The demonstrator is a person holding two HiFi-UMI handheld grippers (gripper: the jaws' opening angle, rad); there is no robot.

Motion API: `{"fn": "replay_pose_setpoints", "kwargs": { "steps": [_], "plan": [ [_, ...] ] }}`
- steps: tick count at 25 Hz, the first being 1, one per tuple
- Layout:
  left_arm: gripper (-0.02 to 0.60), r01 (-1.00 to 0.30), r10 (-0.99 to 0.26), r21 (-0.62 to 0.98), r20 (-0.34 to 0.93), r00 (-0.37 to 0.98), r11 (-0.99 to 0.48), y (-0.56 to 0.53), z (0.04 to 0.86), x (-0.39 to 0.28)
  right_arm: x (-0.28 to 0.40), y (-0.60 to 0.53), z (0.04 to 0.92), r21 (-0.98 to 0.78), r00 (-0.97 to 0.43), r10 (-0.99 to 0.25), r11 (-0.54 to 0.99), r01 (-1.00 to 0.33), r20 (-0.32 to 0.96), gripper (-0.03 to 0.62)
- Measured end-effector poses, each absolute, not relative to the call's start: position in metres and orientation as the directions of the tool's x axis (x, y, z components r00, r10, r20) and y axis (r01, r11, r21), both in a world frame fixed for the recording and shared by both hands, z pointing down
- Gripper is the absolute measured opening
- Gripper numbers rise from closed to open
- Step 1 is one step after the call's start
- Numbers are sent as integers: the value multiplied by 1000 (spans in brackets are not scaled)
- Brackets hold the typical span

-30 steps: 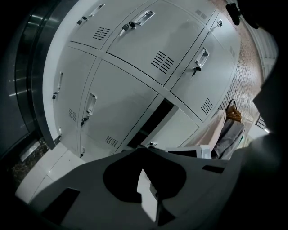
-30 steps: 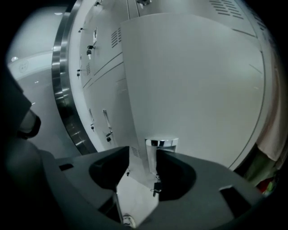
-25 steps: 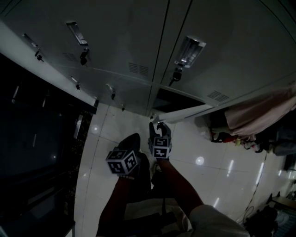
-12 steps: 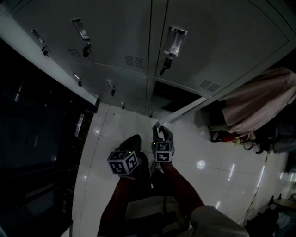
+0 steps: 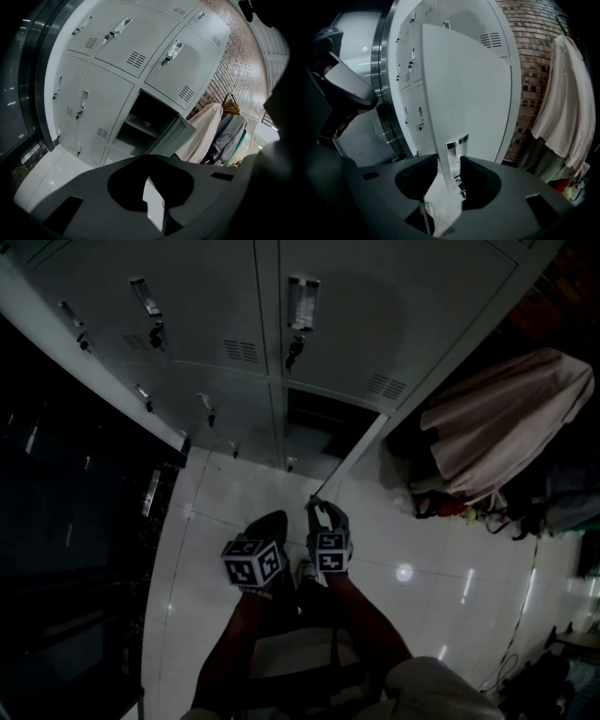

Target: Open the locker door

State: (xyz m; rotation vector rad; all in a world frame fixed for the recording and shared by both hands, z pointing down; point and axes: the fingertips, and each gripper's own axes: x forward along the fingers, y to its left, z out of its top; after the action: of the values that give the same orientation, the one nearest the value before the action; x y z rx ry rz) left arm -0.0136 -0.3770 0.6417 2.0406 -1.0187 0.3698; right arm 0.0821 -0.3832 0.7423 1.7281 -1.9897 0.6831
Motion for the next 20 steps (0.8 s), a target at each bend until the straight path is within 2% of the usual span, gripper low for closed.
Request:
{"fn": "replay_pose_setpoints", "kwargs": {
  "steps": [2, 7, 20],
  "plan": [
    [-2, -767, -522, 527, 566, 638, -366, -367, 644, -3, 93, -369, 741, -98, -145, -786, 108, -989, 601, 170],
    [-2, -759, -495, 510, 576, 650, -404, -341, 648, 22, 119, -334, 745, -144, -158, -773, 88, -986, 614, 79],
    [-2, -720, -432, 495, 580, 691, -486, -289, 643, 84, 204, -292, 748, -221, -139, -757, -7, -975, 639, 77]
  ]
}}
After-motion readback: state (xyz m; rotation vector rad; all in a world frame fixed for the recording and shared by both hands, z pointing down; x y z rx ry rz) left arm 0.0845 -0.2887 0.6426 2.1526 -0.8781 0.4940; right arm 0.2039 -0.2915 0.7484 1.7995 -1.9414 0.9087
